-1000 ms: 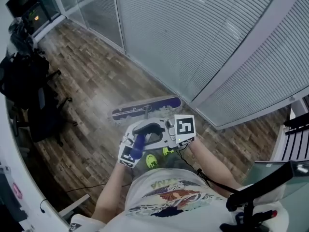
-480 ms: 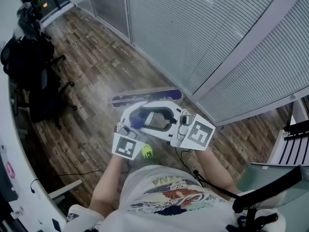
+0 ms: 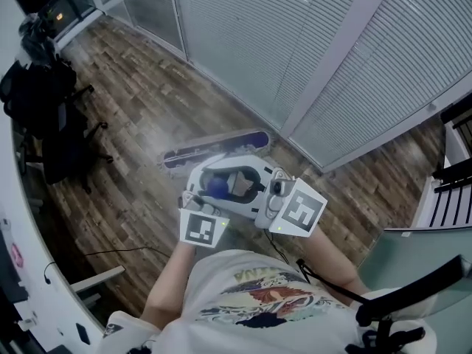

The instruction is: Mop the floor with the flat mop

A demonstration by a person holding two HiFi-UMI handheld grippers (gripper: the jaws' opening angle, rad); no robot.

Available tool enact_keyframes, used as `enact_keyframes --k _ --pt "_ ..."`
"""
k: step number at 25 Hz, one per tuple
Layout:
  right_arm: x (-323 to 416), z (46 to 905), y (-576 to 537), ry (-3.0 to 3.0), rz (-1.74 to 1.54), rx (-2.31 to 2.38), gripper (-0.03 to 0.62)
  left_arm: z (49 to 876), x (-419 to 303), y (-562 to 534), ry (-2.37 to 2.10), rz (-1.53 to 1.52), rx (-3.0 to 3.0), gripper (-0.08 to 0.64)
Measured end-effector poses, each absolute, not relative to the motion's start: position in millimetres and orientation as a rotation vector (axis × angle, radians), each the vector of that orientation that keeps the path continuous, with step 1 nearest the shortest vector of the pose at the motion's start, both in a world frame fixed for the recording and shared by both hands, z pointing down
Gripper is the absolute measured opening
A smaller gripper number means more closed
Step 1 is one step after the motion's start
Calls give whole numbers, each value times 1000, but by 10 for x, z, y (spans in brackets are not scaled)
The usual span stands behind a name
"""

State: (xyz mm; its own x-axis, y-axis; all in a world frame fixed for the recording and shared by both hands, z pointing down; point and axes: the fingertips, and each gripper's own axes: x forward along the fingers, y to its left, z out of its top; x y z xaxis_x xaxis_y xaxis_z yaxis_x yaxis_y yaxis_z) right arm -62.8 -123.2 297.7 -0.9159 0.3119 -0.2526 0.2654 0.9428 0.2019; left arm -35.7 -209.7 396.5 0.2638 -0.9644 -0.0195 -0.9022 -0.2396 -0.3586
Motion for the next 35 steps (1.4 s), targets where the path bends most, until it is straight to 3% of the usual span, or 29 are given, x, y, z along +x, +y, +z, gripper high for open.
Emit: enact_keyframes --k 10,17,35 --pt "942 2807 -86 2750 168 467 138 3851 1207 -881 1690 -291 -2305 71" --pt "1714 3088 118 2780 121 522 140 4080 2014 -650 1541 -226 -2367 67" --pt "1757 2947 -135 2737 97 575 146 4060 2099 -948 1473 -330 -2383 57"
